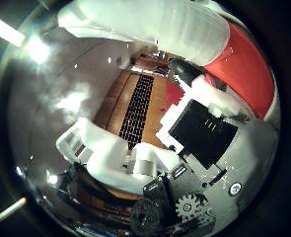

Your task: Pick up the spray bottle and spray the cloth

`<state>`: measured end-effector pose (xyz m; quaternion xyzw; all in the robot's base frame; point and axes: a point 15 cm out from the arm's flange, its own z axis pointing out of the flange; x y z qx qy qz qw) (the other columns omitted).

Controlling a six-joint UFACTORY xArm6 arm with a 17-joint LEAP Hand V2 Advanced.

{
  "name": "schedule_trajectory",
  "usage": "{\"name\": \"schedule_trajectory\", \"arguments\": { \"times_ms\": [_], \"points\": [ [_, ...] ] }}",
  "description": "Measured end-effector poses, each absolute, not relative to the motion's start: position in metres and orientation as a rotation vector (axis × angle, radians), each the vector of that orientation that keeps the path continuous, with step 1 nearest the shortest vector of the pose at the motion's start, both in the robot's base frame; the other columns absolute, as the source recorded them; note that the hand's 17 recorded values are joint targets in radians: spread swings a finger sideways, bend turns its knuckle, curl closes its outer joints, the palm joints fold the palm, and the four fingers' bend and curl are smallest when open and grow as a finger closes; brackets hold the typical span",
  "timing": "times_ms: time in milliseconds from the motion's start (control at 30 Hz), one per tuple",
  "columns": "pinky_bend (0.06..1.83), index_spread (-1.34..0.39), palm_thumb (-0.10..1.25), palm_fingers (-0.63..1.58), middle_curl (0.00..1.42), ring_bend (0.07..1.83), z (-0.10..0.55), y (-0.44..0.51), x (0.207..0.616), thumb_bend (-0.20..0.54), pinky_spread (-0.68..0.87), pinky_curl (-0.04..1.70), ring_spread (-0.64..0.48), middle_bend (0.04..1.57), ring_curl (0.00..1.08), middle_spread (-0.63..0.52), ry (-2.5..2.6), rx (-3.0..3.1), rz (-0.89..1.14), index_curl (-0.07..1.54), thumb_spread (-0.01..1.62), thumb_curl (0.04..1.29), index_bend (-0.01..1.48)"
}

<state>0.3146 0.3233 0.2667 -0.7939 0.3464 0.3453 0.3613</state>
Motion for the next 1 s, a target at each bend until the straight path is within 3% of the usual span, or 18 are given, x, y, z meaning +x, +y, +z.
{"name": "schedule_trajectory", "arguments": {
  "times_ms": [233,400,500,667,1000],
  "points": [
    [0.83,-0.40,0.81,0.46,0.61,1.18,0.272,0.324,0.314,-0.025,-0.43,0.82,-0.27,0.89,0.58,-0.15,0.880,-2.047,0.878,0.65,0.97,0.60,0.27],
    [0.63,-0.41,0.75,0.21,0.59,1.05,0.283,0.320,0.313,-0.026,-0.16,0.81,-0.25,0.78,0.55,-0.15,0.856,-2.067,0.842,0.62,1.05,0.53,0.35],
    [0.59,-0.39,0.73,0.18,0.57,0.92,0.291,0.311,0.315,-0.024,0.03,0.78,-0.20,0.71,0.51,-0.13,0.845,-2.089,0.797,0.57,1.06,0.50,0.36],
    [0.57,-0.36,0.72,0.19,0.54,0.88,0.301,0.292,0.313,-0.023,0.18,0.73,-0.17,0.63,0.49,-0.10,0.851,-2.093,0.764,0.51,1.07,0.47,0.27],
    [0.51,-0.34,0.70,0.25,0.50,0.78,0.308,0.247,0.300,-0.022,0.29,0.66,-0.14,0.52,0.46,-0.08,0.901,-2.074,0.745,0.45,1.06,0.45,0.22]
  ]
}}
